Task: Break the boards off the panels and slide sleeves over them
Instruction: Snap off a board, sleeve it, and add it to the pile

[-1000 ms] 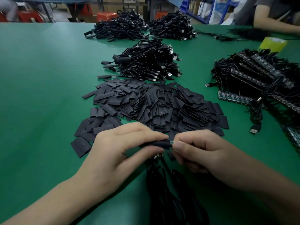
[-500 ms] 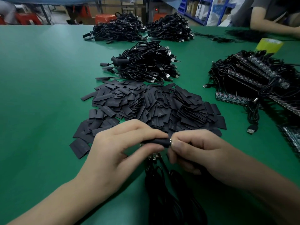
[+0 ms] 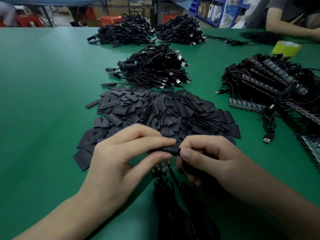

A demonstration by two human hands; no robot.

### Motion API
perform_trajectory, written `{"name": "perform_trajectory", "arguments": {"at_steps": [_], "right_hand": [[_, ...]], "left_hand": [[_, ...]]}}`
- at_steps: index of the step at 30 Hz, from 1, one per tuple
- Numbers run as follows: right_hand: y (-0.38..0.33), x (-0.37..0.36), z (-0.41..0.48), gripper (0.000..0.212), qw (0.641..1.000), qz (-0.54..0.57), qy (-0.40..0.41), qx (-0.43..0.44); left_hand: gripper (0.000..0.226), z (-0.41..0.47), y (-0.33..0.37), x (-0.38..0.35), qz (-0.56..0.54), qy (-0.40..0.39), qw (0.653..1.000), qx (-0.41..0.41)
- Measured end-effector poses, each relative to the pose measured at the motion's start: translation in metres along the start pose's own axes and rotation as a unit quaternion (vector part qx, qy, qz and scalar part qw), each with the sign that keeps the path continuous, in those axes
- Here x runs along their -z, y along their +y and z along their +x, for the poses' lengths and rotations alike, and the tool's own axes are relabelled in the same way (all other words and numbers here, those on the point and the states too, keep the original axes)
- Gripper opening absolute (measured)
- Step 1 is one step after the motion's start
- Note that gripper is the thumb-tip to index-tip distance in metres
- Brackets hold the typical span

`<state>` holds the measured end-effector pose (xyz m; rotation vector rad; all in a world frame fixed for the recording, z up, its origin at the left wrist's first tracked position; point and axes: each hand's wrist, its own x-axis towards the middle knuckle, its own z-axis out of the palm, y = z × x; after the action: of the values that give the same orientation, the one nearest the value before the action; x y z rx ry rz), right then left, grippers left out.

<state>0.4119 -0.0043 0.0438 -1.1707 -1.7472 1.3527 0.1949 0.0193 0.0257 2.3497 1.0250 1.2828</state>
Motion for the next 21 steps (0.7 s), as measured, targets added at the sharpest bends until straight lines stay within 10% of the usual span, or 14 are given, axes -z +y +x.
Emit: {"name": "perform_trajectory", "arguments": {"at_steps": [11,21], "right_hand": [[0.005,-0.018,-0.002,0.016,0.916,-0.319,0.163,0.182],[0.006,-0.014,-0.005,0.023,0.917,-0.337,0.143,0.157]], "left_hand": [[0.048,-0.001,0.006,-0.002,0.0,0.064,0.995,0.082],[0.05,0.005,0.0,0.006,0.021,0.108,0.99,0.084]]}}
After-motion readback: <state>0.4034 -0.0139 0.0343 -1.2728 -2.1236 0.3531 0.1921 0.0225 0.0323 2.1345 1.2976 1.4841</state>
